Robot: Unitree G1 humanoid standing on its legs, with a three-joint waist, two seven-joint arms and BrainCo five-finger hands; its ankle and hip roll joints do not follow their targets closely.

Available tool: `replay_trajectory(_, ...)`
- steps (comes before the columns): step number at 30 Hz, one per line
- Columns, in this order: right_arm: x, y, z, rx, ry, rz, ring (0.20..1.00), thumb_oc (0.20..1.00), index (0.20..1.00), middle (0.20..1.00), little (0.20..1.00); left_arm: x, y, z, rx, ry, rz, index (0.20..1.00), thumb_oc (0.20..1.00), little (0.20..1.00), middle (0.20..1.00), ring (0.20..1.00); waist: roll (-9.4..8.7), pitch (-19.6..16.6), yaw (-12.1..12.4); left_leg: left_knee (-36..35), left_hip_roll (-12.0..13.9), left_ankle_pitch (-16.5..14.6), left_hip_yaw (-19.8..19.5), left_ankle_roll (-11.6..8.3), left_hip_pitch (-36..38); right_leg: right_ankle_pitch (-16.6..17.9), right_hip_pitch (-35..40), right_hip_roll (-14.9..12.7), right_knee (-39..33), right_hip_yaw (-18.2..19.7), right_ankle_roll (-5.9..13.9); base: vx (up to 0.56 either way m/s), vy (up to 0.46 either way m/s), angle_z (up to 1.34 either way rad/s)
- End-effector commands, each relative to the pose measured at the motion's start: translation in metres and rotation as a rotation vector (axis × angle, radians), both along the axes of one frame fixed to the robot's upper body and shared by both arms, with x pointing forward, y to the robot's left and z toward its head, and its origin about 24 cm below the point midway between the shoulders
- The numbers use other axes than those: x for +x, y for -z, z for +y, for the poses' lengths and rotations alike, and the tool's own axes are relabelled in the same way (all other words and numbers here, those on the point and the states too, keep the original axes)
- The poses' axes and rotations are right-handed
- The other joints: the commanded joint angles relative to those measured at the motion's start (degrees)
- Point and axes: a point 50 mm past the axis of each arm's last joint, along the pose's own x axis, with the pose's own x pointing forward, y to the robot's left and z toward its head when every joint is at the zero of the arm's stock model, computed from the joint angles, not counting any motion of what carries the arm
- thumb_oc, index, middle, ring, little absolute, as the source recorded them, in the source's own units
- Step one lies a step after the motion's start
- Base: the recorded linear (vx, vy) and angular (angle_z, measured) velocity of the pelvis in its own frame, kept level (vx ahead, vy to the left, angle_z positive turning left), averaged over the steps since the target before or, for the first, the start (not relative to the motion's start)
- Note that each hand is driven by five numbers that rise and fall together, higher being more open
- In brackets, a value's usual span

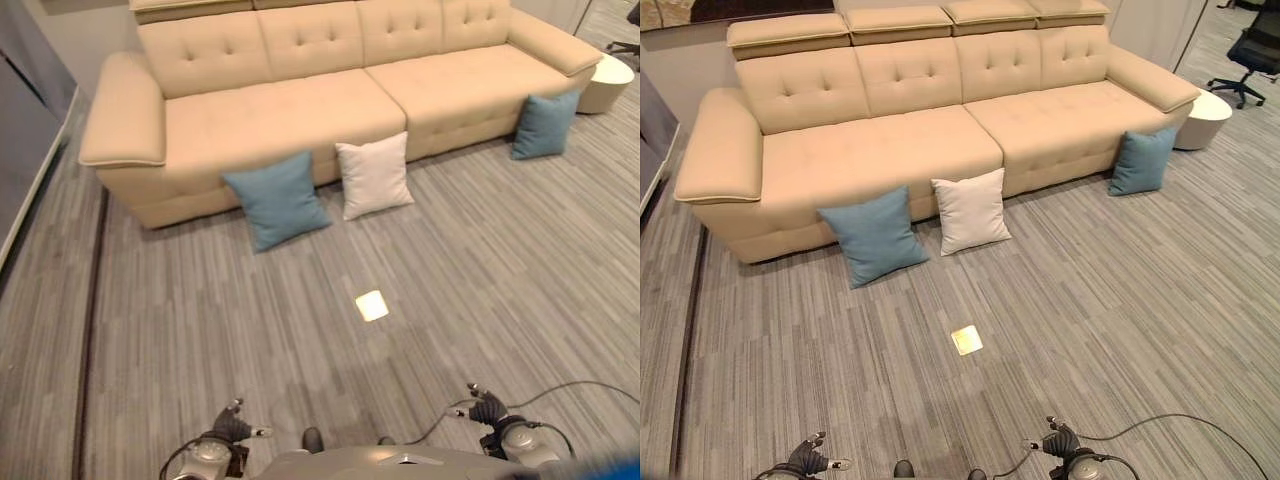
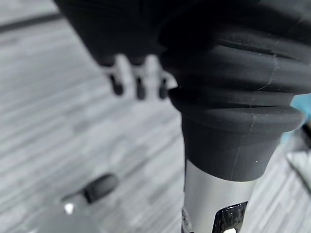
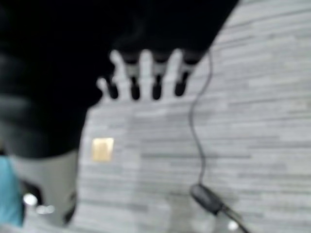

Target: Pick up all the scattered cushions and arrange them neatly on the sofa.

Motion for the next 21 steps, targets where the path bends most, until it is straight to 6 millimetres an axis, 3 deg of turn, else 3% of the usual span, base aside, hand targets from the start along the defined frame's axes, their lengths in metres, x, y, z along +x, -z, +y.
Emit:
replay_trajectory(1,0.013,-0.003,0.002,-0.028,-0.049,-0.029,1.000,1.000,1.000,1.000,1.000,0.018,-0.002,-0.005,0.012,0.024,-0.025,1.000,1.000,1.000,1.000,1.000,-1.01,0.1,1.3,2.3,4.7,-2.8,-0.8,-5.40,2.0,0.3,-2.3,-4.6,3.0,1.6,6.03,-0.01,-0.020,0.12)
replay_trajectory(13,-0.001,0.003,-0.001,-0.035,-0.024,0.017,1.000,1.000,1.000,1.000,1.000,0.023,-0.002,-0.014,-0.003,0.053,-0.031,1.000,1.000,1.000,1.000,1.000,-1.48,0.4,0.5,4.1,5.8,-2.7,-1.1,-6.22,1.6,-1.6,-1.1,-3.2,3.6,0.7,4.57,0.01,-0.033,0.07)
replay_trajectory(17,0.002,0.000,-0.006,-0.043,0.014,0.006,1.000,1.000,1.000,1.000,1.000,0.036,-0.005,-0.019,-0.008,0.078,-0.062,1.000,1.000,1.000,1.000,1.000,-2.35,1.8,-0.3,10.6,5.7,-2.8,2.2,-6.49,-3.8,-1.2,-2.2,-4.4,4.1,-0.8,4.44,-0.08,0.010,0.15)
replay_trajectory(21,-0.005,0.004,-0.004,-0.046,0.010,0.039,1.000,1.000,1.000,1.000,1.000,0.030,-0.002,-0.021,-0.014,0.072,-0.039,1.000,1.000,1.000,1.000,1.000,-1.99,0.8,-0.6,9.5,5.3,-4.6,4.3,-5.36,-2.6,-1.0,-2.4,-4.6,4.2,-0.9,4.92,0.06,0.062,0.27)
